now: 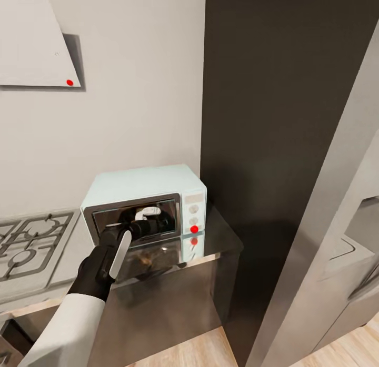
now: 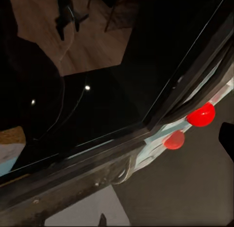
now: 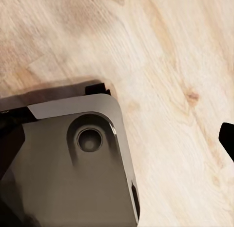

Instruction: In the kitchen, take the popcorn bag from the countertop, put it into the microwave, and heat it until the popcorn is cooked so the cooked popcorn ends up inside the bag.

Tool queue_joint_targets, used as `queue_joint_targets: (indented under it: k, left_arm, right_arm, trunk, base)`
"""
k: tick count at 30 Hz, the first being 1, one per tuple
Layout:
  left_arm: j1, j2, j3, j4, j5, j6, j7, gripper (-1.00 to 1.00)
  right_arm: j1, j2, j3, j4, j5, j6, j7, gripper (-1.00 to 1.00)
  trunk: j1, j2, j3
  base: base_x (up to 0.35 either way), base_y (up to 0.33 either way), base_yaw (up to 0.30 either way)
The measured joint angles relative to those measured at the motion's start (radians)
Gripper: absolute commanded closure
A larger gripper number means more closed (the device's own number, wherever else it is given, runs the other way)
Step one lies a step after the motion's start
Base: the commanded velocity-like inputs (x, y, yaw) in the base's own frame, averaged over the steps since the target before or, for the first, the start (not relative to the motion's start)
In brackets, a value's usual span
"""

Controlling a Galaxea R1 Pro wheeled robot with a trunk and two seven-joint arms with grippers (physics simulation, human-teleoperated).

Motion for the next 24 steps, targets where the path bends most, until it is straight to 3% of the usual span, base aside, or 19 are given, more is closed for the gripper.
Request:
queue_joint_targets:
  k: [7, 9, 10, 21, 24]
  left_arm:
    - [0.000, -0.001, 0.000, -0.017, 0.010, 0.036, 0.007, -1.00]
    - [0.001, -0.006, -0.001, 0.007, 0.012, -0.068, 0.010, -1.00]
    - [0.000, -0.009, 0.000, 0.001, -0.001, -0.087, 0.013, -1.00]
    - [0.000, -0.032, -0.002, 0.000, -0.004, -0.089, 0.015, -1.00]
    - [0.000, -0.036, -0.019, 0.000, -0.005, -0.089, 0.018, -1.00]
  right_arm:
    - [0.000, 0.000, 0.000, 0.000, 0.000, 0.000, 0.000, -1.00]
    - [0.000, 0.000, 0.000, 0.000, 0.000, 0.000, 0.000, -1.00]
    - [0.000, 0.000, 0.000, 0.000, 0.000, 0.000, 0.000, -1.00]
    - [0.000, 0.000, 0.000, 0.000, 0.000, 0.000, 0.000, -1.00]
    - [0.000, 0.002, 0.000, 0.000, 0.000, -0.003, -0.001, -1.00]
  trunk:
    - [0.011, 0.000, 0.000]
    - [0.013, 0.001, 0.000]
    - [0.013, 0.001, 0.000]
    - [0.013, 0.001, 0.000]
    - [0.013, 0.001, 0.000]
  base:
    - [-0.051, 0.000, 0.000]
    - [-0.309, 0.000, 0.000]
    - [-0.328, 0.000, 0.000]
    - [-0.345, 0.000, 0.000]
    - [-0.347, 0.000, 0.000]
